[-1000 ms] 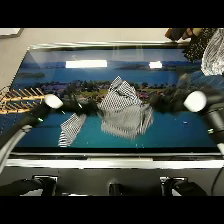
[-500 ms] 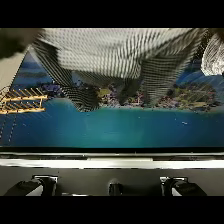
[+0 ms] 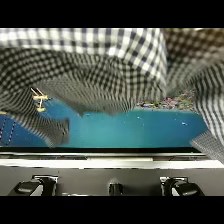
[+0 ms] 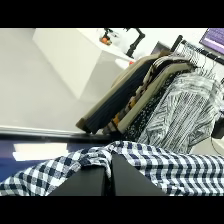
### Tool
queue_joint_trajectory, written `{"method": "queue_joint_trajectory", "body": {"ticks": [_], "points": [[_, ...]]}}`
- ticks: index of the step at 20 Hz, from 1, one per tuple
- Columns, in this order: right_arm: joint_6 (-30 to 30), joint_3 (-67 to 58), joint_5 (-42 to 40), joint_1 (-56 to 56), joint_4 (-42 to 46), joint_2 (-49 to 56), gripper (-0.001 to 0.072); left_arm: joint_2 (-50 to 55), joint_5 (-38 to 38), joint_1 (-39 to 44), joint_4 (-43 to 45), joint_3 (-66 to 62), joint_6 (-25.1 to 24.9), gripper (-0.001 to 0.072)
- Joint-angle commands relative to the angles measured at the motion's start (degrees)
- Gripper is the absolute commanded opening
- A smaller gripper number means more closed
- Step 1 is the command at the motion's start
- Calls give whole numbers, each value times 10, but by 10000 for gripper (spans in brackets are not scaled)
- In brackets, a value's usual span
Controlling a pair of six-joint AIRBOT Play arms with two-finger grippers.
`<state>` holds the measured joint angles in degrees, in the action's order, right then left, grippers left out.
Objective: Fold the clothes and pants, and hang the long-sleeved shirts on hangers.
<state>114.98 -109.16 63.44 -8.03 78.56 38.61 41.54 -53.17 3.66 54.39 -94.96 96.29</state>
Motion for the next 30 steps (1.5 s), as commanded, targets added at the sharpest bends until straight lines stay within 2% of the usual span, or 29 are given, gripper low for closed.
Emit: {"method": "queue_joint_trajectory", "body": {"ticks": [1,4,7,12,16,20,23,24,25,26,27,29,30], "points": [[12,-1,14,0,3,9,28,2,-55,-1,37,1,31,19],[18,-1,26,0,6,102,28,82,-102,7,38,4,38,19],[18,-1,28,0,44,229,29,197,-96,9,52,5,39,19],[-16,-1,18,0,96,446,29,428,-18,19,50,4,38,19],[-18,-1,-50,-1,100,587,29,568,79,36,45,4,27,19],[-4,-1,-100,-1,90,673,29,643,136,53,13,4,-16,19],[2,-1,-80,-1,90,699,43,665,123,63,-8,4,-18,25],[1,-1,-64,-1,89,698,97,664,115,63,-20,4,-18,64],[1,-1,-44,0,89,690,192,660,101,59,-33,0,-18,289],[-6,-1,-24,4,89,677,313,654,78,51,-45,-10,-18,565],[-24,-1,-2,12,89,656,421,645,51,41,-50,-23,-17,688],[-106,-1,41,38,101,600,548,612,-12,10,-49,-45,-17,689],[-153,-1,61,54,118,569,549,589,-31,-9,-49,-46,-18,689]]}}
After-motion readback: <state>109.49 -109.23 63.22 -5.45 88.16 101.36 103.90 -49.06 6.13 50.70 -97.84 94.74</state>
